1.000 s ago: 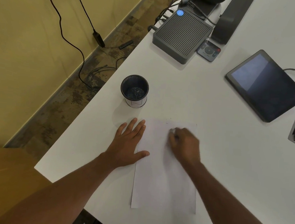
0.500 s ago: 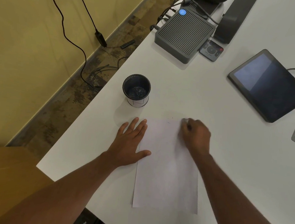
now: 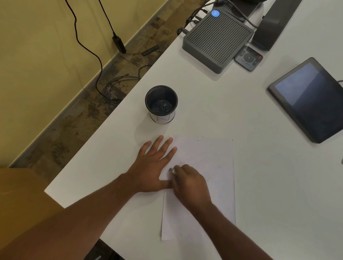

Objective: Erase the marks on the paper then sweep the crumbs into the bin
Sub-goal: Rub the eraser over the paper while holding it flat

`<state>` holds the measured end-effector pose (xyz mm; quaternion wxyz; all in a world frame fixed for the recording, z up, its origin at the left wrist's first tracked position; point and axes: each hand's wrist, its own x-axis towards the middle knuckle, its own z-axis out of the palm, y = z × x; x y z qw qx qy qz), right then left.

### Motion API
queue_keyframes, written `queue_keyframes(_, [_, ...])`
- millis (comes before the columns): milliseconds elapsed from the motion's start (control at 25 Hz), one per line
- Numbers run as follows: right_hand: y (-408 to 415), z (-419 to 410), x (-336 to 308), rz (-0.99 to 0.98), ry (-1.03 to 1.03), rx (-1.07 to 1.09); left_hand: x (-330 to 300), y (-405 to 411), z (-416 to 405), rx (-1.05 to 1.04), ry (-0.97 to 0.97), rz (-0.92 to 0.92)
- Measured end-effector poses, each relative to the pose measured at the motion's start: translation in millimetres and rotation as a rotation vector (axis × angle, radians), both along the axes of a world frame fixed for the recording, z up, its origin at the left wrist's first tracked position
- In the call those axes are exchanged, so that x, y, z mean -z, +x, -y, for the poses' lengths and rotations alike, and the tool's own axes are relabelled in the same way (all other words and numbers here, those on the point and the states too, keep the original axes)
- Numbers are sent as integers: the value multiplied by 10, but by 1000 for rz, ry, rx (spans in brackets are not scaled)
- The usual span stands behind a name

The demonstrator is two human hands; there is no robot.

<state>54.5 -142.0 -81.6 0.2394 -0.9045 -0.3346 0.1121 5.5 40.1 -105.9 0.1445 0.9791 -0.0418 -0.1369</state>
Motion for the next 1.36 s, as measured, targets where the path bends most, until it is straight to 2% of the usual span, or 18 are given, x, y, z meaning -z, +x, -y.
queue_keyframes(120, [442,101,-28,41,-2,272,6,2,-9,-11,10,-13])
queue_keyframes(160, [464,92,-53,43,-7,296,5,6,-8,-8,11,-18])
queue_keyframes(320, [87,2,-74,39,-14,-84,-9,10,-1,-2,1,-20])
queue_keyframes(360, [245,29,-64,16,-35,-35,-8,10,-4,-4,4,-31])
queue_keyframes(440, [625,73,-61,96,-25,233,-10,16,-5,-9,6,-42])
queue_keyframes(480, [651,65,-71,119,-22,265,-13,17,-4,-10,4,-40])
queue_keyframes(520, [562,33,-100,108,-31,217,-17,20,0,-11,2,-34])
queue_keyframes(600, [29,-57,-109,36,-37,-47,-30,22,1,-8,-5,-24])
queue_keyframes(680, [28,43,-81,35,-39,-193,-31,18,1,-6,0,-28])
queue_keyframes(720, [246,109,-54,28,-57,-105,-26,18,2,-7,6,-35])
queue_keyframes(800, [713,209,-62,123,-64,244,-27,25,-2,-9,12,-47])
queue_keyframes(840, [774,220,-78,125,-60,323,-33,26,-6,-10,11,-49])
queue_keyframes(880, [704,189,-101,101,-59,325,-33,28,-5,-12,7,-48])
queue_keyframes(1000, [34,75,-96,57,-28,30,-36,21,-3,-8,2,-45])
queue_keyframes(1040, [67,143,-114,36,-34,-8,-32,20,-3,-6,9,-51])
queue_keyframes(1200, [684,347,-106,133,-45,388,-52,44,-5,-9,22,-85])
queue_keyframes(1280, [440,186,-148,60,-60,303,-57,40,0,-9,21,-80])
queue_keyframes(1360, [53,103,-104,82,-44,69,-57,31,-7,-2,20,-72])
